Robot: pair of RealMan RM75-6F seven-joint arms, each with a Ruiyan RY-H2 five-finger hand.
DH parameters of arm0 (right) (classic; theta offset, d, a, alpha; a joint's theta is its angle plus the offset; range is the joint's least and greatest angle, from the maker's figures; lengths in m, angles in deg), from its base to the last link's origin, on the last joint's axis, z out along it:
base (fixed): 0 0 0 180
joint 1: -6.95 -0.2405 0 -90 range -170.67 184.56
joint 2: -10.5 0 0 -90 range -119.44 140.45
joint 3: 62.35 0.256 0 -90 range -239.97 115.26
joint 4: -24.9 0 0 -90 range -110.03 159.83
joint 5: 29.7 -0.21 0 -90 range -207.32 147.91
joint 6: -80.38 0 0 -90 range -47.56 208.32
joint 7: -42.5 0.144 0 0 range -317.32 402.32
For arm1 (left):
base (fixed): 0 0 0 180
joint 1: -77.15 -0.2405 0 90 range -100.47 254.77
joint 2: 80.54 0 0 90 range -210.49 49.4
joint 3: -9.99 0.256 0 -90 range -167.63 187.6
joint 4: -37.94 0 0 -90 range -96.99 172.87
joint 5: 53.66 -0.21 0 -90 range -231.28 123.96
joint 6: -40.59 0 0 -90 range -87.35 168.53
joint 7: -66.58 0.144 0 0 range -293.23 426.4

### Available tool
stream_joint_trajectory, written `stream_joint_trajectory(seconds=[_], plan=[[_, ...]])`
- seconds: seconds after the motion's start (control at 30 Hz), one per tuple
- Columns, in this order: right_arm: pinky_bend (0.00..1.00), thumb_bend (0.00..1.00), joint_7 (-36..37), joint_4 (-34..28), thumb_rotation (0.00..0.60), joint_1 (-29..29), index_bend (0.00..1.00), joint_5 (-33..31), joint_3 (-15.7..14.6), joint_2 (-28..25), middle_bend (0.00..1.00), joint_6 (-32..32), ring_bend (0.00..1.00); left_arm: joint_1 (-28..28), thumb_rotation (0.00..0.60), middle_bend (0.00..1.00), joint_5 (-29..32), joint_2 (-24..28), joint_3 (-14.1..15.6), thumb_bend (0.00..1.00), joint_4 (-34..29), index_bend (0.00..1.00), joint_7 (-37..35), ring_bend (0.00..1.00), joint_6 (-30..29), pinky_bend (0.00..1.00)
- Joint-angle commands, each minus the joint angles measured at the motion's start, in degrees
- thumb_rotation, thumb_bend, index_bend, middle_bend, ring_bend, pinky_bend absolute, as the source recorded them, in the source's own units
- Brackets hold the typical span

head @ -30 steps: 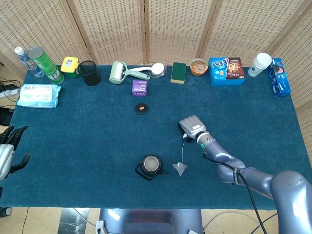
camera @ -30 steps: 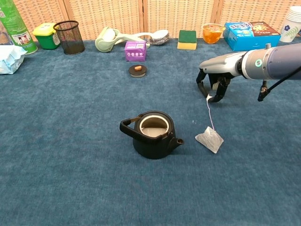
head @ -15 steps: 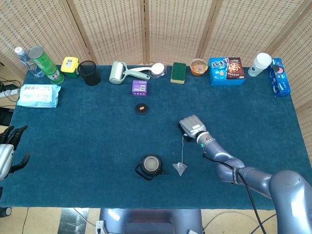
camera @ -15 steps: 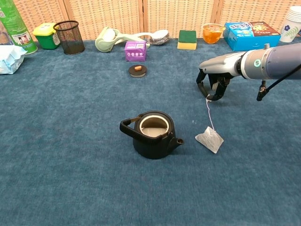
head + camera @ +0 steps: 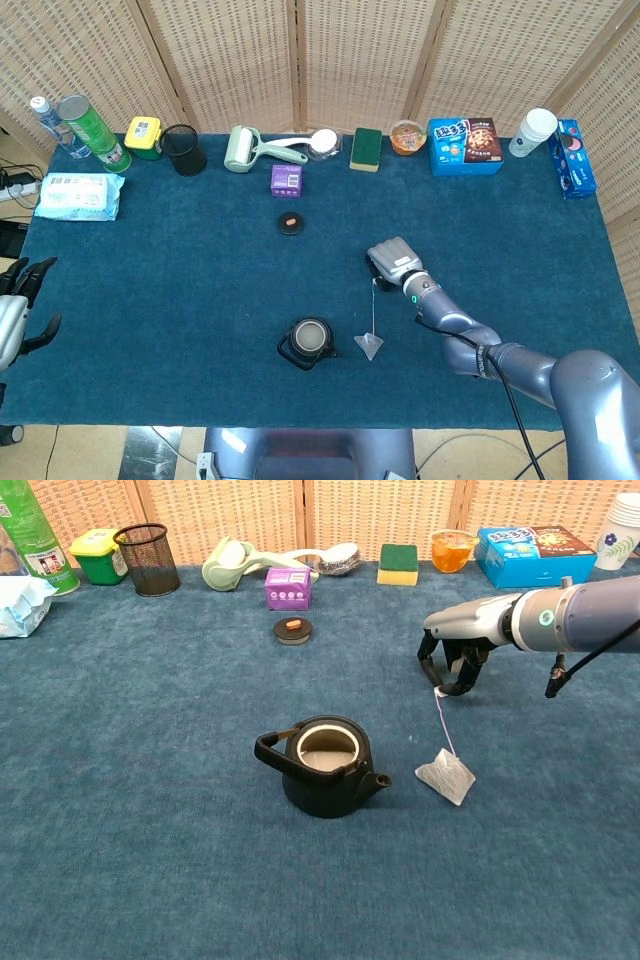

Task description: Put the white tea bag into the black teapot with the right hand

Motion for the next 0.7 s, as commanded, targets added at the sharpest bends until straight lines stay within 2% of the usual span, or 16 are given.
stream_joint_trajectory(seconds=[0.03,0.4,0.7], plan=[[1.00,0.48,0.0,0.0,0.600,0.1,0.57,0.0,0.0,0.1,1.00,-0.2,1.00,0.0,0.600,0.14,-0.1,0.1,0.0,0.45,0.0,0.03,0.0,0.00,-0.1,0.12],[1.00,0.51,1.2,-3.1,0.600,1.0,0.61,0.7,1.3,-1.9,1.00,-2.5,1.00,-0.2,0.600,0.14,-0.4,0.1,0.1,0.45,-0.1,0.03,-0.2,0.00,-0.5,0.12],[1.00,0.52,3.4,-11.2,0.600,3.7,0.62,3.2,2.8,-7.5,1.00,-7.6,1.00,-0.1,0.600,0.14,-0.9,-0.6,0.6,0.45,0.0,0.03,-0.4,0.00,0.1,0.12]])
